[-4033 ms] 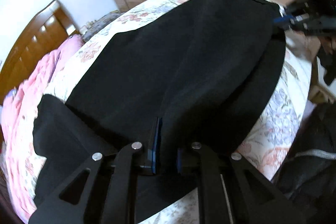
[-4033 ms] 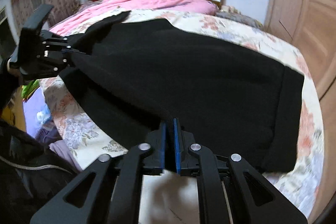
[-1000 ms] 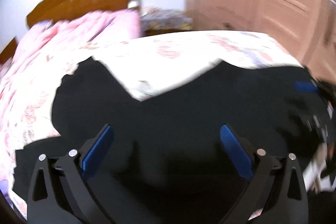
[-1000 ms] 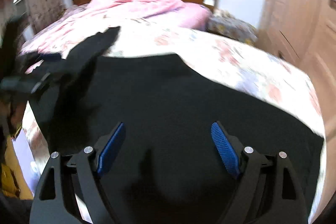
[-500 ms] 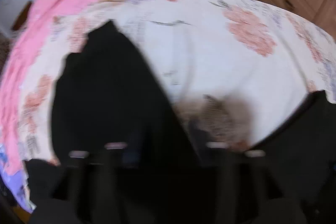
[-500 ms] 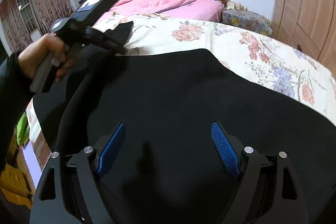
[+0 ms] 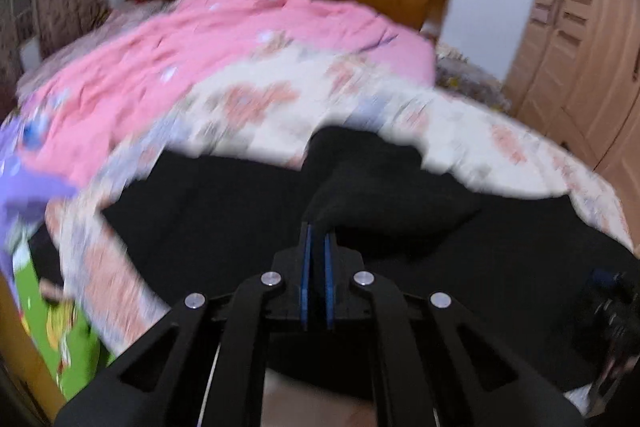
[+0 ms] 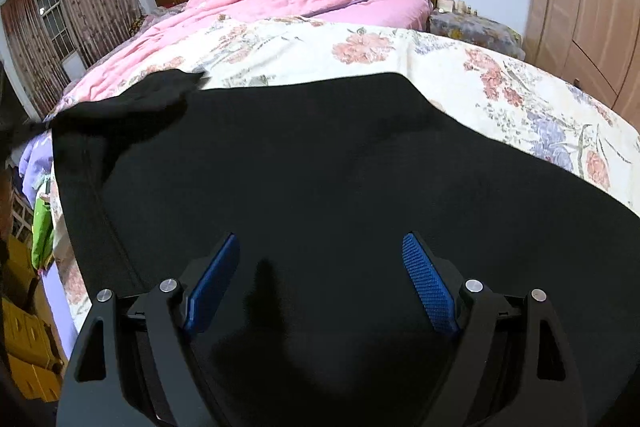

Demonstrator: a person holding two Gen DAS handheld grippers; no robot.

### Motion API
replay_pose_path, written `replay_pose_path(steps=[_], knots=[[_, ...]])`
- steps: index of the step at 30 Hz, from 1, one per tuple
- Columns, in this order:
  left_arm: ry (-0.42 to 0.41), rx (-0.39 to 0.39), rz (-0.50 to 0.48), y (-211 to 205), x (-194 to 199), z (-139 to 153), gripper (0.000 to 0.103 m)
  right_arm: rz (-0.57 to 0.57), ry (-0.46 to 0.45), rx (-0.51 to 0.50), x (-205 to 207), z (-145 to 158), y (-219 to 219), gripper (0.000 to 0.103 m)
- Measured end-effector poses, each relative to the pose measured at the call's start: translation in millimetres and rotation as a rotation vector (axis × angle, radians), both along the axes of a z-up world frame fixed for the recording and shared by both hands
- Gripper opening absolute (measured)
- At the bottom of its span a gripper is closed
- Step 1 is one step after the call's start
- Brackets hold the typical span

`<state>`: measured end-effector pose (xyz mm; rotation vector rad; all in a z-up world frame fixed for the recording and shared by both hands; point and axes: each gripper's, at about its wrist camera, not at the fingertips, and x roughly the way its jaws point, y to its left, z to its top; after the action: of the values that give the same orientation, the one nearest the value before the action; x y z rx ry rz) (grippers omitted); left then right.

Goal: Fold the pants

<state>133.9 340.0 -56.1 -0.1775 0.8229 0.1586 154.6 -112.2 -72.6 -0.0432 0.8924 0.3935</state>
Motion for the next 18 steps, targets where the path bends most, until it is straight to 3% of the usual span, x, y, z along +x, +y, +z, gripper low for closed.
replay_pose_path(steps=[2, 5, 6, 7, 8, 9, 13, 16, 18], knots=[[0.044, -0.027, 0.018, 16.3, -5.4, -28.4, 0.007, -0.004, 0.005, -0.006, -0.4, -3.9, 0.6, 0.082], [0.066, -0.019, 0.024, 22.7, -9.5, -53.9, 0.022, -0.002, -0.001, -0.028, -2.3, -5.5, 2.7, 0.082], [0.052, -0.029, 0.021, 21.6, -11.7, -52.5, 0.037, -0.002, -0.002, -0.036, -3.2, -6.2, 3.3, 0.082], [0.054, -0.025, 0.03, 19.9, -13.2, -48.5, 0.067, -0.003, -0.004, -0.04, -3.8, -6.6, 3.6, 0.082], [0.047, 0.014, 0.061, 16.5, -16.2, -42.1, 0.076, -0.004, -0.005, -0.042, -3.9, -7.1, 3.8, 0.082], [-0.001, 0.09, 0.088, 6.6, -23.7, -27.5, 0.077, -0.005, -0.005, -0.048, -3.3, -7.6, 4.3, 0.082], [-0.106, 0.332, -0.061, -46.0, -29.3, 12.8, 0.085, -0.007, -0.005, -0.069, -1.2, -9.0, 8.1, 0.083], [-0.068, 0.468, -0.247, -86.4, -0.5, 9.5, 0.085, -0.007, -0.009, -0.069, -1.6, -9.2, 7.5, 0.083], [-0.007, 0.494, -0.365, -106.2, 26.1, -9.0, 0.079, -0.008, -0.009, -0.061, -2.5, -9.0, 6.6, 0.083]])
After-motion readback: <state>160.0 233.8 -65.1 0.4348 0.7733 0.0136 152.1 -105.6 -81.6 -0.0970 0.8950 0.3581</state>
